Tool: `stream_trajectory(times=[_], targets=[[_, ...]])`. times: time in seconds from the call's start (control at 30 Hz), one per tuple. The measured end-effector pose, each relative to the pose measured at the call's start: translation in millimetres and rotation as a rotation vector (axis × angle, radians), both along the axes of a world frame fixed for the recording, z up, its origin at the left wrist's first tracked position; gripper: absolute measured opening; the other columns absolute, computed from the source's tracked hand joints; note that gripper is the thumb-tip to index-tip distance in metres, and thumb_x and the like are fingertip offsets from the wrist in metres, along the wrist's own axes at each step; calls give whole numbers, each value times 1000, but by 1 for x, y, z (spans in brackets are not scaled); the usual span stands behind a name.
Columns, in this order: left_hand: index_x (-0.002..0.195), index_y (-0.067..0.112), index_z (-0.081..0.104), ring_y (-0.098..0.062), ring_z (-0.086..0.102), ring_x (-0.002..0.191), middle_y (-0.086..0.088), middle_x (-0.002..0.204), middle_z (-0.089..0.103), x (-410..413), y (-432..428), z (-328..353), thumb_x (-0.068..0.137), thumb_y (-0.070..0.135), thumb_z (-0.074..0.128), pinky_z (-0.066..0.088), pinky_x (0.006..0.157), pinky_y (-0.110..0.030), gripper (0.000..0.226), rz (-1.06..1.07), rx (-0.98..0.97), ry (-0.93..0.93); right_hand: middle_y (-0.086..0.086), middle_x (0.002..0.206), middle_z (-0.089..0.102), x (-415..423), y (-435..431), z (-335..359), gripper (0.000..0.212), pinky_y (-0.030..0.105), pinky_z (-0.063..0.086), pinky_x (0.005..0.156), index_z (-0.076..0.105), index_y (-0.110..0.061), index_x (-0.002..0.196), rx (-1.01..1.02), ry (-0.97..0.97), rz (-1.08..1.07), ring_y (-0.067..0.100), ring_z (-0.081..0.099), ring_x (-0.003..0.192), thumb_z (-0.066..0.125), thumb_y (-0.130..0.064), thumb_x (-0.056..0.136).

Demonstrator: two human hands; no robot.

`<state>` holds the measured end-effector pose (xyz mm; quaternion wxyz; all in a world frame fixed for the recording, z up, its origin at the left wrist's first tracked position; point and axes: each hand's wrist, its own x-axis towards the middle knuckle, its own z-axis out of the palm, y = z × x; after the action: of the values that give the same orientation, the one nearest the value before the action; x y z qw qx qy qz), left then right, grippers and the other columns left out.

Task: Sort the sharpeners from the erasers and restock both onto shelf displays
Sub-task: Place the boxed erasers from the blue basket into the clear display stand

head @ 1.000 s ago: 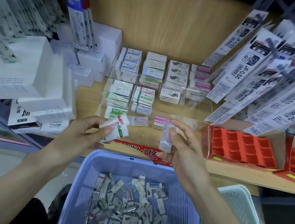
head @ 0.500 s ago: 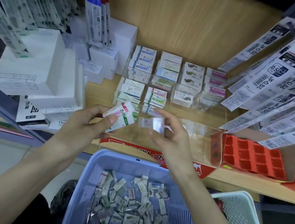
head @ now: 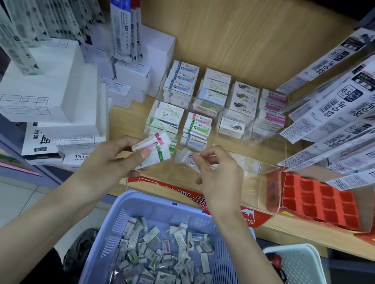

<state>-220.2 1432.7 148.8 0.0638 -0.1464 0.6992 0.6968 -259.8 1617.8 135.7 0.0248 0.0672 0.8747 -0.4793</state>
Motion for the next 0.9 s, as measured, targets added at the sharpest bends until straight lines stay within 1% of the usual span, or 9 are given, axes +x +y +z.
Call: stream_trajectory(times=[0.03, 0.1, 0.2, 0.27, 0.33, 0.53, 0.67, 0.73, 0.9], targets=[[101, 20, 66, -16, 68, 91, -3, 103, 69, 0, -1, 0, 91, 19, 57, 55, 70, -18, 14, 5, 1, -4, -10, 77, 62, -1, -1, -1, 10, 25, 46, 52, 63, -13, 85, 83, 18, 28, 22, 63, 58, 65, -22, 89], [102, 20, 66, -19, 68, 94, -2, 103, 70, 1, -4, -1, 91, 20, 57, 55, 71, -18, 14, 12, 2, -8, -4, 83, 65, -3, -2, -3, 9, 32, 50, 62, 65, -13, 86, 229, 53, 86, 22, 64, 67, 64, -21, 89], [103, 19, 66, -19, 68, 94, -1, 104, 69, 1, -5, 0, 91, 20, 57, 54, 70, -17, 15, 9, 7, -9, 7, 102, 63, -9, -10, -3, 12, 29, 46, 70, 68, -11, 100, 442, 96, 185, 24, 62, 83, 59, -14, 92], [101, 20, 66, -17, 68, 92, -1, 103, 69, 2, -5, 2, 91, 20, 57, 54, 70, -17, 14, 6, 15, -8, 11, 115, 54, -14, -17, -2, 25, 32, 49, 74, 65, -10, 113, 505, 88, 214, 29, 62, 86, 54, -2, 92], [100, 20, 66, -16, 69, 90, -1, 103, 69, 2, -5, 2, 91, 20, 57, 55, 72, -18, 13, 4, 20, -7, 13, 122, 47, -18, -22, -1, 32, 35, 50, 77, 63, -8, 117, 518, 60, 207, 32, 61, 86, 50, 5, 90], [99, 23, 67, -15, 69, 90, 0, 102, 69, 4, -7, 4, 92, 20, 57, 56, 74, -21, 13, 13, 27, 0, 17, 122, 42, -5, -26, -12, 33, 36, 44, 58, 46, -6, 118, 615, 89, 170, 33, 60, 70, 55, 6, 89], [102, 21, 66, -13, 69, 88, 0, 103, 69, 3, -5, 5, 92, 19, 57, 56, 74, -20, 14, 12, 32, 4, 19, 135, 40, -10, -29, -10, 23, 34, 40, 59, 50, -2, 115, 737, 38, 200, 36, 64, 80, 53, 1, 92], [103, 21, 66, -15, 69, 89, -1, 103, 70, 2, -4, 6, 92, 19, 57, 56, 74, -20, 15, 12, 36, 6, 19, 133, 41, -11, -30, -7, 24, 33, 39, 61, 51, -2, 116, 785, 13, 232, 36, 64, 86, 51, 3, 92], [104, 22, 65, -17, 68, 93, -2, 104, 69, 2, -3, 7, 92, 20, 57, 54, 71, -17, 15, 4, 30, 13, 22, 113, 57, -7, -33, 2, 39, 33, 35, 67, 53, 2, 117, 813, -93, 369, 38, 59, 101, 39, 17, 84]])
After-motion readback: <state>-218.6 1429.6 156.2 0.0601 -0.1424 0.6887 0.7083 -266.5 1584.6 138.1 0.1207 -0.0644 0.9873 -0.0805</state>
